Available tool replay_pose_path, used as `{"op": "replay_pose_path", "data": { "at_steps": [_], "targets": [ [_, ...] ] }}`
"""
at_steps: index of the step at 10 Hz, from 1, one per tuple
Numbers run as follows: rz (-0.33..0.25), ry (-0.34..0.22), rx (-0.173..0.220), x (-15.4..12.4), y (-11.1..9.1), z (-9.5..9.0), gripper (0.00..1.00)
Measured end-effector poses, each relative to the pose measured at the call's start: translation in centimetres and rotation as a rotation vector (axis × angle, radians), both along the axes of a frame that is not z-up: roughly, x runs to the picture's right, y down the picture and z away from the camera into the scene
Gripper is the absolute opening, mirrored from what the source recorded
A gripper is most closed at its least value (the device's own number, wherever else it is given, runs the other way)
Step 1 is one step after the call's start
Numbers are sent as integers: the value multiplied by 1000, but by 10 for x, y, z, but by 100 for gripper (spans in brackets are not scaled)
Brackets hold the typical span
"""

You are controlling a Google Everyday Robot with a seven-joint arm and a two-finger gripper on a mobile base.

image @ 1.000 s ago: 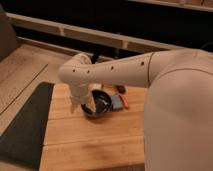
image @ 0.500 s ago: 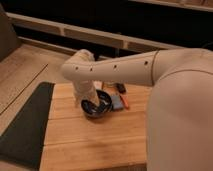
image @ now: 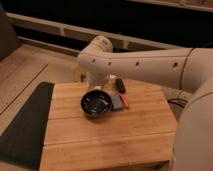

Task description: Place the pepper on the white sponge

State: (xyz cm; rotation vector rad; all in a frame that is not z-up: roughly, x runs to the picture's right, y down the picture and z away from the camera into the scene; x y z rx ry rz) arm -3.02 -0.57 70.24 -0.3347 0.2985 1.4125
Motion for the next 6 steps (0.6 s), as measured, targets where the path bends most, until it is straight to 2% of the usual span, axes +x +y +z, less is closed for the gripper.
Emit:
{"op": "replay_pose_path", "data": {
  "at_steps": [1,2,4,5,6],
  "targets": [
    [-4,-1,-3,-1,1,0,65],
    [-27,-2,-25,-3,11,5,65],
    [-91,2,-105,-13,44,20,65],
    [-112,29,-135,2,52,35,65],
    [-125,48,-142,18,53,49,65]
  ]
}}
